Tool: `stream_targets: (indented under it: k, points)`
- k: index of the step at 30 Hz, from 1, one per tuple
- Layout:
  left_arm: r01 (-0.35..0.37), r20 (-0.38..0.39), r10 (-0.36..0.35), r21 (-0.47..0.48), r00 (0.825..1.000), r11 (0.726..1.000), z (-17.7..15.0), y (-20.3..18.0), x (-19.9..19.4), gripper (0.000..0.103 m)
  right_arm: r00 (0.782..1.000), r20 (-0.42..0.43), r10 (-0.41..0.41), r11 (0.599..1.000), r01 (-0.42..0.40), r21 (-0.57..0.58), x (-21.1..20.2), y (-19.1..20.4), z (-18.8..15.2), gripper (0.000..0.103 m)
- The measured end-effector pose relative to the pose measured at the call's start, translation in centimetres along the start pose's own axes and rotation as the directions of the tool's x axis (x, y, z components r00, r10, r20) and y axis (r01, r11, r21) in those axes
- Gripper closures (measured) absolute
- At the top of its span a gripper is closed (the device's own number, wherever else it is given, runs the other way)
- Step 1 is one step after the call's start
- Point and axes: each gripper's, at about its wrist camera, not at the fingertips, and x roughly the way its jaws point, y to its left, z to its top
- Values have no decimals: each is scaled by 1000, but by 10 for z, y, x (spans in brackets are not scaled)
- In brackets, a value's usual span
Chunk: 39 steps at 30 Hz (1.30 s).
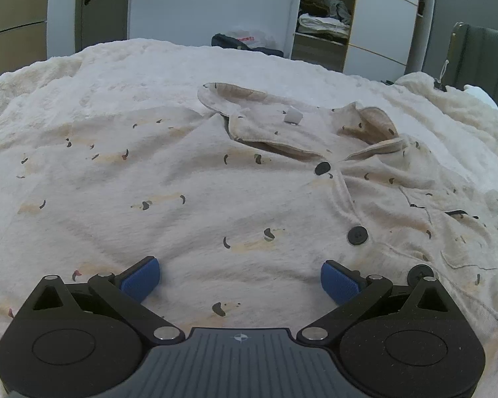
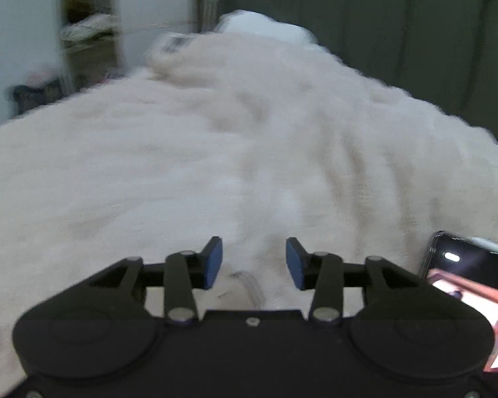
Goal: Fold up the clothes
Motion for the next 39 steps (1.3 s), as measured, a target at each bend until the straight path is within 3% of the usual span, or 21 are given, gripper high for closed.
stream_targets:
  k: [4,6,9,14,18,21,24,26,28,30,31,32,34,36,39]
  points:
    - [41,51,-41,-1,998,999,11,3,-25,1,977,3,213,977,-213,-15,-54,32,-35,46]
    - [71,96,-71,1,993,997,20,7,-44,1,948,-12,319,948,-319,-9,-78,54,-65,38]
    - [111,167,-105,-26,980,994,38,29,-82,0,917,-50,395,916,-398,-45,-96,89,-95,37]
    - [58,196,-51,-29,979,998,68,58,-92,0,884,-127,450,852,-467,-237,-111,167,-121,37]
    - [15,166,-13,-6,986,1000,115,67,-60,0,862,-143,486,793,-504,-342,-111,246,-110,37]
    - [-10,112,8,14,994,1000,160,67,-14,1,848,-151,508,756,-522,-395,-96,313,-91,37]
    - [-30,-9,30,56,999,998,208,61,52,1,835,-195,515,712,-543,-445,-68,385,-75,37]
    - [-27,-87,34,90,996,996,225,57,83,11,829,-252,499,675,-554,-488,-46,431,-70,37]
    - [9,-194,25,174,981,985,233,47,117,52,828,-320,460,640,-559,-527,-24,461,-71,41]
    - [4,-246,61,256,967,967,235,37,138,70,836,-364,411,611,-549,-571,-5,483,-75,43]
    - [13,-272,69,287,960,958,235,32,148,85,838,-384,387,594,-545,-591,3,492,-77,47]
    - [37,-299,54,291,953,956,234,31,154,95,838,-403,369,587,-546,-598,10,496,-79,68]
    - [105,-364,1,272,931,957,233,29,164,101,822,-471,320,583,-562,-586,28,504,-84,99]
    - [139,-387,-20,282,922,949,235,26,168,103,801,-490,344,583,-591,-557,30,506,-78,101]
    - [207,-393,-113,206,913,956,250,30,165,103,765,-500,406,584,-638,-502,26,505,-64,101]
